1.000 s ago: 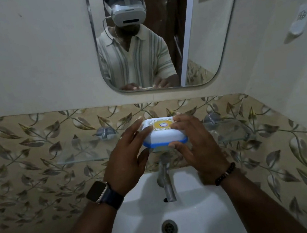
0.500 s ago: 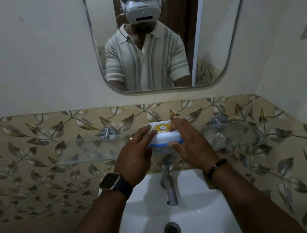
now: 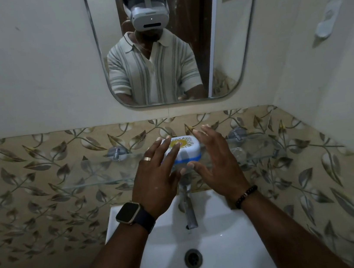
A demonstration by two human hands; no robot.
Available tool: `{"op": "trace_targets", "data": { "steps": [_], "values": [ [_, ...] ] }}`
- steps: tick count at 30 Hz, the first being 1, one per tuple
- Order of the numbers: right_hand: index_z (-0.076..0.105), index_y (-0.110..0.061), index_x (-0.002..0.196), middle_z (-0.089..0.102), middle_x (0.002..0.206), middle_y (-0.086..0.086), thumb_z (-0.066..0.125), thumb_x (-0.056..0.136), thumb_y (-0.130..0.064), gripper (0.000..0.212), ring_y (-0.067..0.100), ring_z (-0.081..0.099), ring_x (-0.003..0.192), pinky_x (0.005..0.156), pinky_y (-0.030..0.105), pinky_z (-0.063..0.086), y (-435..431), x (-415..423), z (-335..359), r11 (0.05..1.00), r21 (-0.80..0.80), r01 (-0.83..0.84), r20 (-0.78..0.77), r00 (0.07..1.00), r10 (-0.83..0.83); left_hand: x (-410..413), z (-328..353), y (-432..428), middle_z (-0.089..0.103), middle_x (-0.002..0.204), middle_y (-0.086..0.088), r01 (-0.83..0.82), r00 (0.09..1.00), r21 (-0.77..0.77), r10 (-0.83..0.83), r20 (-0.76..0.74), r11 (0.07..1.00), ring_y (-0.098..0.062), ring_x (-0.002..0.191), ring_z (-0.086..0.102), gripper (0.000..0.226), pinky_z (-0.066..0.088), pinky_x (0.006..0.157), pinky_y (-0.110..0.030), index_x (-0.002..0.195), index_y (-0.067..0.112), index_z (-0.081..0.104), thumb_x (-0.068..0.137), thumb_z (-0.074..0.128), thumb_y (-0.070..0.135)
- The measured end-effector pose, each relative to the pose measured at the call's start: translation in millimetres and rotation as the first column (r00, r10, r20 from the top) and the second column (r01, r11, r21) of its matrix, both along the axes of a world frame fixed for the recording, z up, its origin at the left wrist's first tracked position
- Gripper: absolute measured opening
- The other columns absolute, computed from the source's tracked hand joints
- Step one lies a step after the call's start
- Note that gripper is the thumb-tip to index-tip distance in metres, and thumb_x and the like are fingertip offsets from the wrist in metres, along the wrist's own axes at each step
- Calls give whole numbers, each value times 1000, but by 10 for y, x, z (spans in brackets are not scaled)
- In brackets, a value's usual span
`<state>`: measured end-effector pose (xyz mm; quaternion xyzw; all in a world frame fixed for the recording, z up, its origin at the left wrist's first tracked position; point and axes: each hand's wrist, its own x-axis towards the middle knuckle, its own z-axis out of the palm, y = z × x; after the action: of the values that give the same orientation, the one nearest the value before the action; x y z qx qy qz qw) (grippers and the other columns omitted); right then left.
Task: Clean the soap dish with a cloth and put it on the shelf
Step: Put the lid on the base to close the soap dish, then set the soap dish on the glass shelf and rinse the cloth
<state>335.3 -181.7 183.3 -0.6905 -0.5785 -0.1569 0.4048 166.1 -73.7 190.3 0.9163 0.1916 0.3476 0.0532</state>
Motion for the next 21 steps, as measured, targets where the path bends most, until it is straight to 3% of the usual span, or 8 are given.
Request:
{"op": "trace_targets", "data": {
  "steps": [4, 7, 11, 17, 21],
  "values": [
    [36, -13, 151, 33, 158, 8, 63, 93, -48, 73, 19, 23, 151, 121, 31, 27, -123, -107, 56, 999, 31, 24, 35, 999, -25, -44, 0, -61, 43, 157, -10, 34, 999, 29, -35, 36, 999, -31, 148, 33, 56, 39, 113, -51, 147, 15, 50, 96, 62, 36],
    [35, -15, 152, 33, 158, 10, 57, 94, -54, 73, 18, 23, 151, 122, 21, 19, -170, -187, 113, 999, 39, 32, 49, 998, -34, -104, 13, -76, 44, 157, -10, 55, 996, 45, -58, 74, 997, -31, 148, 34, 55, 39, 112, -51, 146, 15, 50, 96, 63, 35],
    [36, -15, 151, 34, 157, 9, 62, 94, -48, 71, 20, 25, 150, 120, 15, 17, -160, -327, 147, 998, 61, 24, 61, 998, -28, -252, 55, -76, 46, 156, -10, 46, 994, 36, -49, 95, 998, -31, 147, 34, 56, 41, 109, -53, 146, 14, 51, 96, 65, 36],
    [31, -14, 153, 28, 160, 12, 61, 95, -49, 74, 25, 20, 152, 124, 40, 24, -200, -457, 75, 996, 92, 23, 124, 992, -34, -416, 36, -139, 43, 157, -10, 60, 992, -12, -58, 114, 998, -30, 149, 31, 62, 37, 114, -51, 149, 12, 46, 98, 57, 45],
    [26, -14, 156, 20, 164, 18, 59, 94, -54, 81, 34, 14, 154, 120, 60, 21, -428, -402, -81, 984, 114, 137, 198, 968, -158, -312, -112, -290, 44, 156, -12, 122, 987, -16, -119, 105, 992, -32, 146, 36, 64, 38, 113, -50, 150, 8, 43, 98, 49, 47]
  ]
}}
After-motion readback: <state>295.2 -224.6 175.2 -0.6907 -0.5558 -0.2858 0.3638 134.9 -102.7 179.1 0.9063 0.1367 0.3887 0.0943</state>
